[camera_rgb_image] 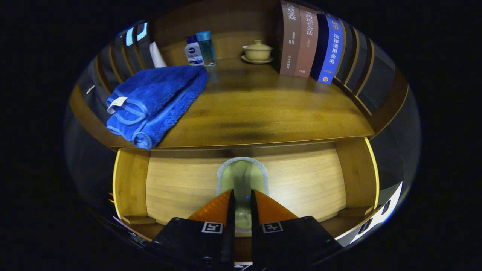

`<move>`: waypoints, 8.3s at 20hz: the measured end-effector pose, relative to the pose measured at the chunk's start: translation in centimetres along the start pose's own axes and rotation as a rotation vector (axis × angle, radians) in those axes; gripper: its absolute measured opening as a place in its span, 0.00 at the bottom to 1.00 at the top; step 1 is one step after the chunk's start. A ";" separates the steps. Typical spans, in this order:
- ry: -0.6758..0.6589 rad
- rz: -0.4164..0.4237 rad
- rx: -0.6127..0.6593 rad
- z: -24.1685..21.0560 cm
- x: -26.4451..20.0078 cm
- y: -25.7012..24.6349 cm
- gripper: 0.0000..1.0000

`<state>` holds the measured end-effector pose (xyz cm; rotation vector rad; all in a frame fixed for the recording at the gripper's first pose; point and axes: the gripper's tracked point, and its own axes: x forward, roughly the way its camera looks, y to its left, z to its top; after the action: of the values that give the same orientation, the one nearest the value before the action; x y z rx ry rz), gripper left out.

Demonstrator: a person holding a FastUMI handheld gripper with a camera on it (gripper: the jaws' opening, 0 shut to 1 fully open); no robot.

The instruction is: Pull open the drawer, take out the items inside it, and place them on the countertop above the cabinet.

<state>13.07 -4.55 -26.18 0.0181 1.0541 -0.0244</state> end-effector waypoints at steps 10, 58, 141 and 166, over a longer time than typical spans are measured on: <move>-0.064 0.045 0.052 4.1 -6.8 -0.2 0.23; -0.789 0.161 -0.055 12.0 -19.2 2.3 0.99; -0.887 -0.025 -0.074 2.0 5.4 1.3 0.99; -1.048 0.055 -0.032 0.0 -21.9 2.7 0.98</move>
<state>2.34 -1.60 -7.08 0.0033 0.0055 0.0318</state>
